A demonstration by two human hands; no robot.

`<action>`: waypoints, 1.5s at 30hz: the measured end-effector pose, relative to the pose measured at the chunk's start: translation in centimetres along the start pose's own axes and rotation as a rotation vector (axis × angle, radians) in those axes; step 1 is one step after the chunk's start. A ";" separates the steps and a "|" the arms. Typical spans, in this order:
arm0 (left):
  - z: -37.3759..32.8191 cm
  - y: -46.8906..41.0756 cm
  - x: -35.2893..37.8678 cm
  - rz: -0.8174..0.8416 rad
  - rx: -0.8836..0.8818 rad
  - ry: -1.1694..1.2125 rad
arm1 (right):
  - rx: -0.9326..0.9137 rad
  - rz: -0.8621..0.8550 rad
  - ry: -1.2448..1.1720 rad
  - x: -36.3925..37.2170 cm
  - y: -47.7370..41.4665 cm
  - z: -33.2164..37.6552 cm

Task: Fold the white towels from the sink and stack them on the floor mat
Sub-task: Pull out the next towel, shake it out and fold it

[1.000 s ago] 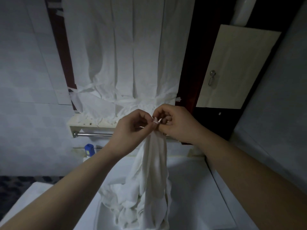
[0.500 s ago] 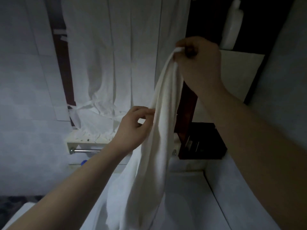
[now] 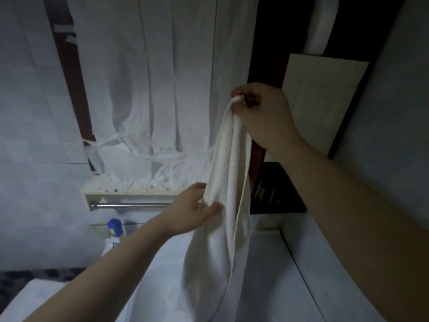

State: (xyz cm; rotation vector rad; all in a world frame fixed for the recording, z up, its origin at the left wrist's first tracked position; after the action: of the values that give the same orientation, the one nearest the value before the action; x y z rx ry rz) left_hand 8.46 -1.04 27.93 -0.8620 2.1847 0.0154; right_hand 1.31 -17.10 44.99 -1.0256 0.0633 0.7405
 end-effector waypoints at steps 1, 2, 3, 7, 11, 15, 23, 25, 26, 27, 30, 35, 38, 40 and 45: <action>0.6 0.1 0.4 -0.001 -0.034 0.017 | -0.003 -0.006 -0.007 -0.1 0.1 -0.3; 1.1 0.3 0.7 -0.002 -0.062 0.058 | -0.005 -0.010 -0.010 -0.2 0.1 -0.6; 1.7 0.3 0.9 -0.014 -0.090 0.106 | 0.000 -0.011 -0.004 -0.4 0.1 -1.0; 3.9 0.1 -0.2 -0.170 -0.217 0.148 | 0.072 -0.006 0.081 -1.4 0.7 -3.5; 4.2 0.2 -2.9 -0.244 -0.197 0.179 | 0.181 -0.047 0.129 -2.3 1.6 -6.2; 2.8 2.3 -2.1 0.175 -0.182 0.528 | 0.237 -0.089 -0.038 -2.0 2.3 -6.8; 4.4 1.7 3.8 -0.156 -0.159 0.259 | 0.207 0.306 -0.271 -0.9 4.6 -6.8; 3.7 1.1 4.4 -0.257 -0.155 0.291 | 0.223 0.348 -0.333 -0.9 5.0 -7.1; 3.4 0.7 4.7 -0.259 -0.148 0.313 | 0.235 0.364 -0.371 -1.0 5.1 -7.3; 3.0 0.5 4.9 -0.240 -0.137 0.335 | 0.248 0.382 -0.411 -1.0 5.3 -7.3; 2.3 -0.2 5.3 -0.187 -0.089 0.401 | 0.275 0.418 -0.500 -1.3 5.6 -7.4; 1.3 -1.0 5.2 -0.160 -0.109 0.492 | 0.288 0.531 -0.579 -2.6 5.9 -7.3; 1.7 -1.1 4.2 -0.188 -0.190 0.726 | 0.237 0.548 -0.356 -4.0 5.7 -7.3; 1.5 -1.0 3.1 -0.250 -0.183 0.657 | 0.212 0.539 -0.196 -4.5 5.8 -7.4; 1.4 -0.6 1.6 -0.129 0.045 0.311 | 0.226 0.475 -0.150 -4.4 5.9 -7.3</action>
State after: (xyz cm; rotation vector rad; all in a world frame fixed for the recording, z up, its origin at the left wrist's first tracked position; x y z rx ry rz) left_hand 9.02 -2.06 26.05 -1.0341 2.3992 -0.2446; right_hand -3.43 -23.39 38.28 -0.7402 0.2616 1.2113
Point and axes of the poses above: each hand's wrist, its own y-axis away from the middle knuckle, its own x-axis out of the palm, z = x × y, the point moved 1 cm from there along -y, towards the middle knuckle, and after that the axes turned 3 degrees about -x, right-handed, at the moved point
